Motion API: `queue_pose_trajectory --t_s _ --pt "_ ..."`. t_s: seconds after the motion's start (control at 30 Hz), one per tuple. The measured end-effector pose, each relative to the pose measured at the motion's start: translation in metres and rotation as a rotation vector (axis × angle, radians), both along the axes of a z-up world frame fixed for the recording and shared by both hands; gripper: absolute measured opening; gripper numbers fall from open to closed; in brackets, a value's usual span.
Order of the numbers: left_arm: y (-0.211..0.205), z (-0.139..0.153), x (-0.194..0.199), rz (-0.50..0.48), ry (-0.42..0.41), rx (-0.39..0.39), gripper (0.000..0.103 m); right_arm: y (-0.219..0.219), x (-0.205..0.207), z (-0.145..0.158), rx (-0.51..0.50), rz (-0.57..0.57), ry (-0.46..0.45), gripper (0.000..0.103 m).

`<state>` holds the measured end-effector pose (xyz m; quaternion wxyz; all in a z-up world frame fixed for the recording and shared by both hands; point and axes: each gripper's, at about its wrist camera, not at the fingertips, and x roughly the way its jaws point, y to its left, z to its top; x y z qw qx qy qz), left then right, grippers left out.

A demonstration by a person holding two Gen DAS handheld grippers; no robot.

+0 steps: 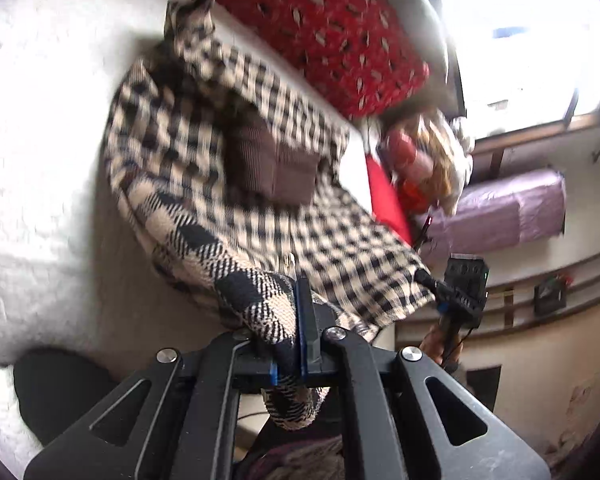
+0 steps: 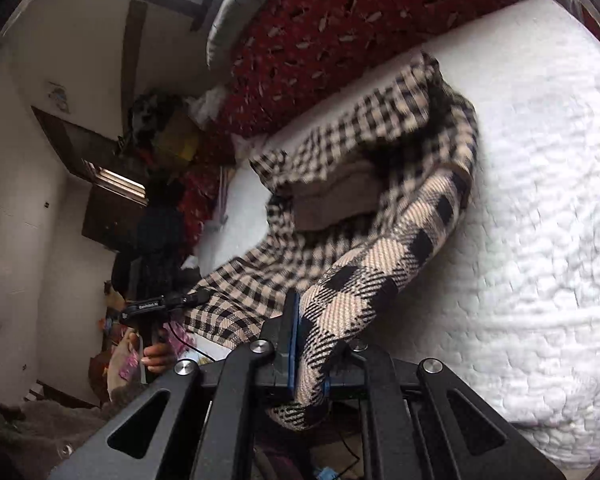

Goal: Fold large clothes
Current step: 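Fold the hem up over the coat toward the brown collar with both grippers, then lower the folded hem onto the collar and open both grippers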

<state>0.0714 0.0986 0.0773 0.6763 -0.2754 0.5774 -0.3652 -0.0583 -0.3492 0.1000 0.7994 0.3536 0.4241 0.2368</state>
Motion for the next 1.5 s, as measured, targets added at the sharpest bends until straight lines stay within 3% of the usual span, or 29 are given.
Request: queue_pose_trajectory --t_s 0.23,0.47,0.67,0.87,0.93,1.03,1.1,1.13,1.17,1.23,1.37,1.43,1.5 --pt "0.022 0.021 0.073 0.138 -0.025 -0.018 0.005 -0.025 0.054 0.028 0.025 -0.080 -0.076 0.007" --pt "0.025 0.018 0.161 0.235 0.013 -0.001 0.005 -0.055 0.130 0.024 0.024 -0.185 -0.061 0.007" --pt "0.006 -0.001 0.230 0.276 0.049 0.085 0.005 -0.078 0.196 -0.009 0.034 -0.288 -0.004 0.007" --pt "0.002 -0.047 0.270 0.383 0.161 0.067 0.005 -0.098 0.238 -0.076 0.082 -0.424 0.115 0.008" --pt "0.006 -0.063 0.277 0.412 0.262 0.018 0.005 -0.100 0.246 -0.096 0.093 -0.434 0.183 0.009" --pt "0.016 -0.056 0.280 0.431 0.310 -0.123 0.005 -0.107 0.242 -0.096 0.165 -0.454 0.165 0.013" --pt "0.016 -0.036 0.279 0.415 0.271 -0.165 0.009 -0.110 0.236 -0.087 0.181 -0.450 0.119 0.017" --pt "0.016 -0.028 0.279 0.411 0.251 -0.177 0.017 -0.111 0.233 -0.082 0.189 -0.453 0.096 0.022" --pt "0.016 -0.018 0.278 0.411 0.225 -0.189 0.032 -0.112 0.229 -0.076 0.208 -0.457 0.073 0.027" --pt "0.019 -0.001 0.280 0.434 0.183 -0.176 0.053 -0.116 0.223 -0.072 0.272 -0.480 0.039 0.039" --pt "0.037 0.003 0.282 0.522 0.182 -0.171 0.054 -0.116 0.214 -0.070 0.333 -0.485 0.043 0.043" --pt "0.040 0.006 0.278 0.498 0.170 -0.155 0.054 -0.118 0.206 -0.067 0.383 -0.491 0.006 0.043" --pt "0.030 0.013 0.272 0.437 0.119 -0.057 0.054 -0.123 0.198 -0.067 0.475 -0.489 -0.028 0.048"
